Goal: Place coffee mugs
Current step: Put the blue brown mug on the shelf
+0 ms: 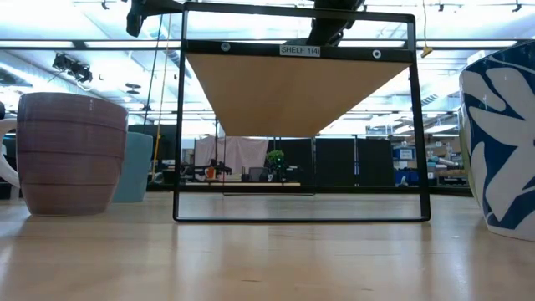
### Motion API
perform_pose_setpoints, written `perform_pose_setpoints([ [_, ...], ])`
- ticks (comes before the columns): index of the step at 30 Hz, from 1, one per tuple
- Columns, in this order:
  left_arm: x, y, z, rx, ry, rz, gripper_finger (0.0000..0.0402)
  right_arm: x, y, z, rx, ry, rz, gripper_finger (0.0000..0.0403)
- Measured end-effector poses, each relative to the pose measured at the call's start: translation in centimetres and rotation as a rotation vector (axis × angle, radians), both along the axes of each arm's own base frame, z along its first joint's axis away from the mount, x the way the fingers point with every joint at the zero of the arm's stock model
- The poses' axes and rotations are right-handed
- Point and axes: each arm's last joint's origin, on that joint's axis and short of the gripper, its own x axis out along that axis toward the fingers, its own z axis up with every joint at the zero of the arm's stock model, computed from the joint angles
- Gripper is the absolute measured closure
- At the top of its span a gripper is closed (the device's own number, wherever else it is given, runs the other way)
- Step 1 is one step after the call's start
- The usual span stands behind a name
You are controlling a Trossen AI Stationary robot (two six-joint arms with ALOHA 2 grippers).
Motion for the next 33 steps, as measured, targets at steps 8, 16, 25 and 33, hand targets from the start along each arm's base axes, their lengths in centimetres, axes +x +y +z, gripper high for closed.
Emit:
perform_pose_setpoints([
  [8,0.00,0.00,0.00,0.000,0.000,0.000,0.0292,-0.02,-0.13,0.00,-0.007,0.000,-0.024,0.0260],
  [16,0.00,0.00,0.00,0.000,0.000,0.000,0.0292,-0.05,-0.24,0.00,-0.032,0.005,-0.035,0.0260],
  [25,0.01,-0.06,-0.10,-0.004,0.010,-0.019,0.0292,0.07,-0.26,0.09,-0.067,-0.002,0.009,0.0258],
  [33,0.00,-0.06,-0.31,-0.025,0.024,-0.017,0.0292,0.25,-0.25,0.23,-0.067,-0.025,0.012,0.0258],
])
